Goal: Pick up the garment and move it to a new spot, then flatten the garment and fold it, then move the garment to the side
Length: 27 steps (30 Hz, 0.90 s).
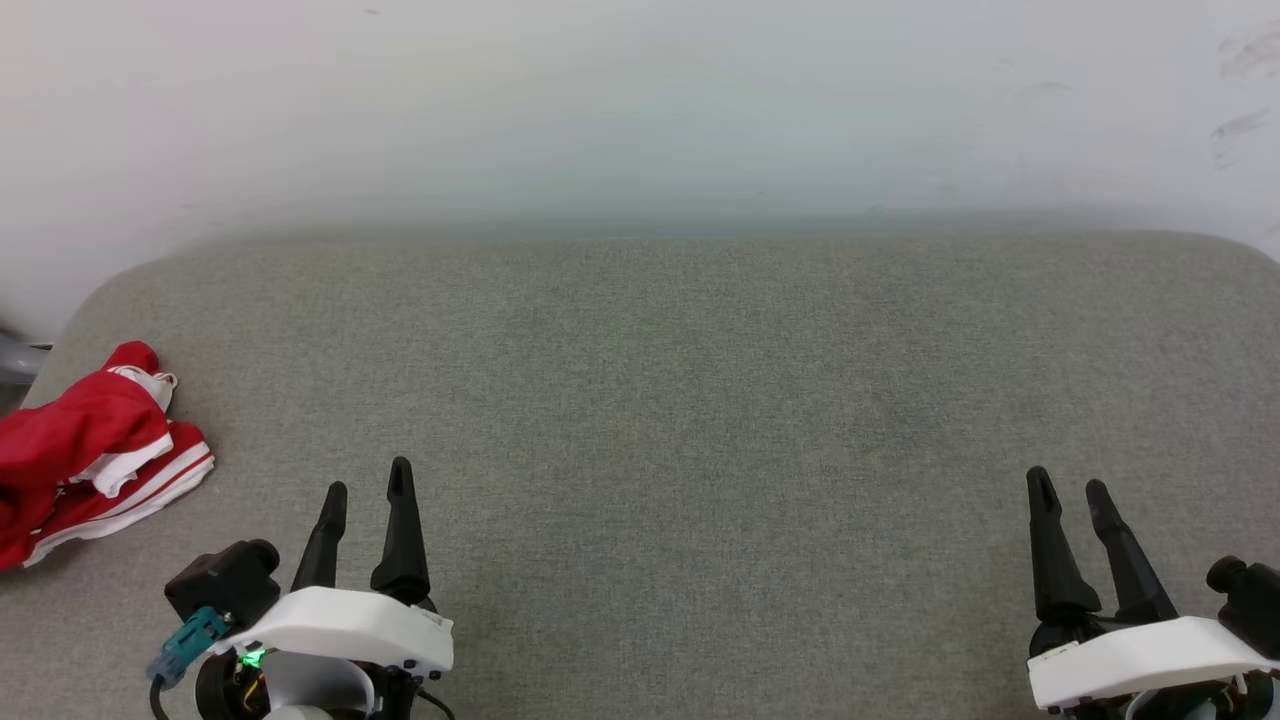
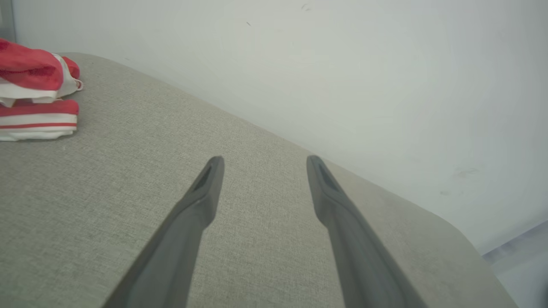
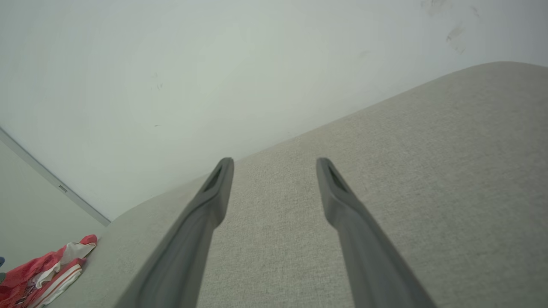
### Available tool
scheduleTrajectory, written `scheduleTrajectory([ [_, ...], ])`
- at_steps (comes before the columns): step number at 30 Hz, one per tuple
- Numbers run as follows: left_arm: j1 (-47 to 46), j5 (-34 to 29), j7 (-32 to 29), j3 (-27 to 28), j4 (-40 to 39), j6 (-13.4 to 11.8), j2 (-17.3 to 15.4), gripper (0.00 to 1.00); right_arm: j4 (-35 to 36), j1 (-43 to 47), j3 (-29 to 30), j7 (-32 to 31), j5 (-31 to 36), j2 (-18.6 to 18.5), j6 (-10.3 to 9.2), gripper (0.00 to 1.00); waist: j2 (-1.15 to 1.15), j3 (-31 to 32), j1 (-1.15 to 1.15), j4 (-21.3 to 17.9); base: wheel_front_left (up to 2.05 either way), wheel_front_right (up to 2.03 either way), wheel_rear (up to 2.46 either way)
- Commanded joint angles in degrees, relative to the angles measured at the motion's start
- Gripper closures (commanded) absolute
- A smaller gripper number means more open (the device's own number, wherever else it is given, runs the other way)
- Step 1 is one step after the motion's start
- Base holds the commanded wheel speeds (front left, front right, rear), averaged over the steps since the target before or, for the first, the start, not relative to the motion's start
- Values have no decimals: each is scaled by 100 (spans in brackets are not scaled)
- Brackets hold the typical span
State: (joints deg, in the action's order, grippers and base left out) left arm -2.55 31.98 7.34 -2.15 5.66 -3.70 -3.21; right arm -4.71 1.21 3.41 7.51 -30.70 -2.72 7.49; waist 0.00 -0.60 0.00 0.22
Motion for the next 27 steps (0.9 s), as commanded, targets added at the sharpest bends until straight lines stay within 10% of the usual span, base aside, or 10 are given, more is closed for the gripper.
scheduleTrajectory([
  [1, 11, -158, 65, -33, -80, -42, -51, 0, 96, -21, -9, 51, 168, -20, 0, 0, 0, 0, 0, 0, 0, 0, 0],
  [27, 128, -1613, 425, -412, -224, -239, -160, 0, 356, 166, -98, 417, 1634, -23, 0, 0, 0, 0, 0, 19, 0, 0, 0],
])
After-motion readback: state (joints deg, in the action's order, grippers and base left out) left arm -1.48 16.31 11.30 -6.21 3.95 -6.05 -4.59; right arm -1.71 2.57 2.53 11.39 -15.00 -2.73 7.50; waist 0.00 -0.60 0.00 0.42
